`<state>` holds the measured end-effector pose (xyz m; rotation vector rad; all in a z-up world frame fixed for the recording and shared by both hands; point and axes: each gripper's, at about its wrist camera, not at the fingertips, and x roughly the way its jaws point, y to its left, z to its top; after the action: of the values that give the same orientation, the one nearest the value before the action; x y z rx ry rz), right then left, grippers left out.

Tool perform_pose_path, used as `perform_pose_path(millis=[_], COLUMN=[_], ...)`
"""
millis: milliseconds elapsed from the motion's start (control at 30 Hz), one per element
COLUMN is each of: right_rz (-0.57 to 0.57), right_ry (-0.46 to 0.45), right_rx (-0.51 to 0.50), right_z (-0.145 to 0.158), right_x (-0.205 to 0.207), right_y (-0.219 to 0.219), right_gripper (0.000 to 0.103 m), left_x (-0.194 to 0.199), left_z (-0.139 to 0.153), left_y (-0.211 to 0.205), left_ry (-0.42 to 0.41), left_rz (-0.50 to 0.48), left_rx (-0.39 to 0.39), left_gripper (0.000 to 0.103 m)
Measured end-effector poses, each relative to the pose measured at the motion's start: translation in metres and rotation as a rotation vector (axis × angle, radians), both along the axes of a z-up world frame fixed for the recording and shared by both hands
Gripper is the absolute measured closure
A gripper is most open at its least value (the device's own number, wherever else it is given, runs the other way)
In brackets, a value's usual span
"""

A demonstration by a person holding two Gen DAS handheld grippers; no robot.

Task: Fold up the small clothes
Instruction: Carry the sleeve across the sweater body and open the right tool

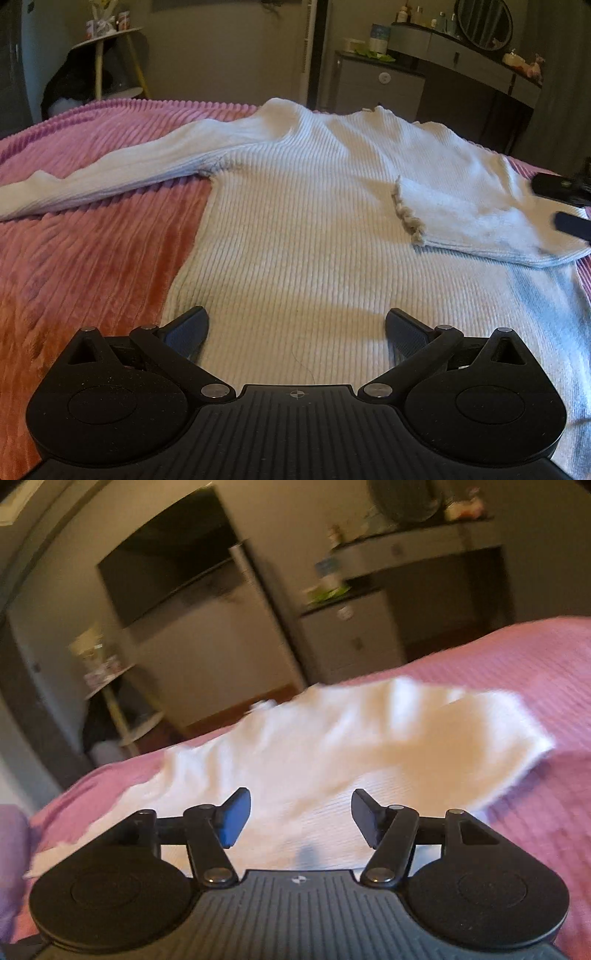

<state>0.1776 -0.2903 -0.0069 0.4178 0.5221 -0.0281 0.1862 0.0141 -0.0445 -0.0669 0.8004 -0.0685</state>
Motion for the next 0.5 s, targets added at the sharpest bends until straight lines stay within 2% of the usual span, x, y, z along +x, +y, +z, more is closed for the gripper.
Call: perform_pose_path(millis=[67, 133, 167, 200, 233, 300, 333, 400, 500], right_rz=[-0.051, -0.106, -0.125, -0.135, -0.138, -0.120, -0.105, -0.066, -0.064], right_ry=[0.022, 0.079, 0.104, 0.151, 0.184, 0.184, 0.180, 0.181, 0.186], right_rx=[-0.011, -0.008, -0.014, -0.026, -0.033, -0.085, -0.145, -0.241, -0.304], right_z=[-0.004, -0.015, -0.020, -0.033, -0.040, -0.046, -0.044, -0.042, -0.037], right_x=[-0.004, 0.011, 0.012, 0.015, 0.017, 0.013, 0.013, 0.010, 0.004], right_y=[-0.005, -0.016, -0.020, -0.025, -0.026, -0.023, -0.014, 0.000, 0.006], right_gripper=[0.052, 0.069, 0.074, 0.085, 0.089, 0.090, 0.090, 0.090, 0.090], left_x=[0.000, 0.000, 0.000, 0.000, 0.001, 0.003, 0.004, 0.004, 0.004], left_z=[0.000, 0.001, 0.002, 0.004, 0.006, 0.007, 0.007, 0.007, 0.009], left_y=[-0.002, -0.001, 0.000, 0.001, 0.004, 0.009, 0.010, 0.008, 0.003], left_ry=[0.000, 0.004, 0.006, 0.006, 0.008, 0.014, 0.013, 0.011, -0.003], left_rz=[-0.002, -0.001, 0.002, 0.009, 0.020, 0.039, 0.042, 0.037, 0.029], left_rx=[0.010, 0.008, 0.000, -0.015, -0.037, -0.073, -0.078, -0.062, -0.023], left_gripper=[0.000, 0.000, 0.000, 0.000, 0.000, 0.000, 0.000, 0.000, 0.000])
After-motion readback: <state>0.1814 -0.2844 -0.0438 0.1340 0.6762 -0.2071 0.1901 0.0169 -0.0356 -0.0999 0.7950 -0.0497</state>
